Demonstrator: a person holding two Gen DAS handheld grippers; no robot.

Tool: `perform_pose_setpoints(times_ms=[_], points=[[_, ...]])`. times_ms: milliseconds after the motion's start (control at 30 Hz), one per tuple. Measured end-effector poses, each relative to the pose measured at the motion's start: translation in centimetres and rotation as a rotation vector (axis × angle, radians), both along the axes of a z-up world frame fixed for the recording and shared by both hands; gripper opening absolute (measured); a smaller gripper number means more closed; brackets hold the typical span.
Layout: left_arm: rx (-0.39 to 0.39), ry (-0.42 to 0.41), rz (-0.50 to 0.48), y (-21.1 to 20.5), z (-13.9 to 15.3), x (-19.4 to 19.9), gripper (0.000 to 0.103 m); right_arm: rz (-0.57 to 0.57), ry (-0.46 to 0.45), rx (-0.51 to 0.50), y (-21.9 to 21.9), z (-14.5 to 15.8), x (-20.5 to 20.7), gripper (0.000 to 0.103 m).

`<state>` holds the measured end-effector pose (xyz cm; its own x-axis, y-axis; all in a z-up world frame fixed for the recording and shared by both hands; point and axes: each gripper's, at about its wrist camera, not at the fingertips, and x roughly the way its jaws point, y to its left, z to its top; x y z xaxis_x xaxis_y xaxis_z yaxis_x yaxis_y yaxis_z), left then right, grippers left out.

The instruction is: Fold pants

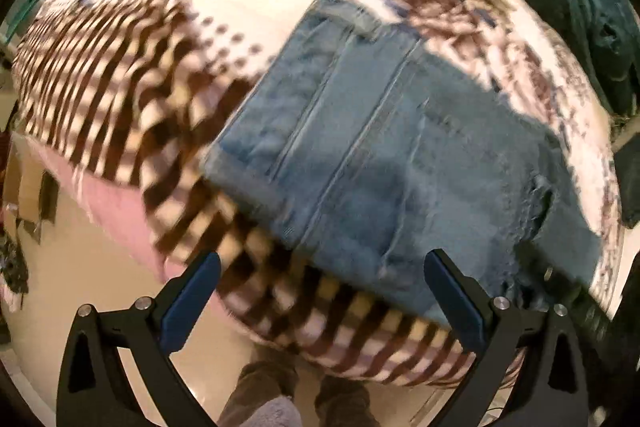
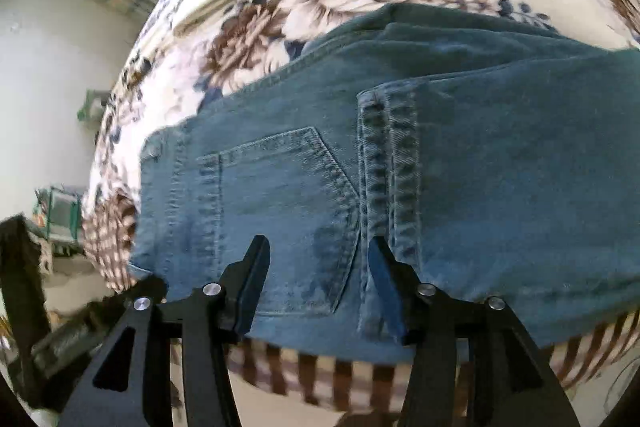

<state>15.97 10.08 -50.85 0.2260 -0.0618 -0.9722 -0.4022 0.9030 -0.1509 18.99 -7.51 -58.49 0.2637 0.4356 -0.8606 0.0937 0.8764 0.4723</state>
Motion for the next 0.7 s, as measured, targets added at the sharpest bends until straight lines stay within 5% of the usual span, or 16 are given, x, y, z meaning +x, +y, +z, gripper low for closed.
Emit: perform_pose_setpoints(times_ms=[133, 300, 433, 533, 600, 700], points=[[-0.033, -0.060, -0.076, -2.5, 1.0, 2.6, 0.103, -0.186, -0.006, -0.038, -7.3, 2.3, -2.6, 0.077], [-0.077, -0.069, -0.177, -8.8, 0.6, 6.4, 0.103, -0.317, 0.081, -0.245, -16.5, 3.0, -3.5, 0.077], [-0.095, -0.058, -0.244, -14.4, -0.9, 8.9, 0.103, -0.319, 0.175, -0.387, -21.6, 0.6, -2.6, 0.077], [-0.113, 0.027, -0.323, -18.5, -4.1, 10.1, 0.103, -0.227, 0.267, -0.463, -22.5, -3.2, -1.3, 0.074], [-0.037, 0.090, -0.338, -20.0, -6.1, 9.6, 0.103, -0.180, 0.289, -0.474, -23.1, -4.6, -1.5, 0.074], [0.029, 0.068, -0.374, -20.8, -6.8, 8.7, 0.103, -0.218, 0.334, -0.401, -25.1, -6.2, -2.4, 0.076]])
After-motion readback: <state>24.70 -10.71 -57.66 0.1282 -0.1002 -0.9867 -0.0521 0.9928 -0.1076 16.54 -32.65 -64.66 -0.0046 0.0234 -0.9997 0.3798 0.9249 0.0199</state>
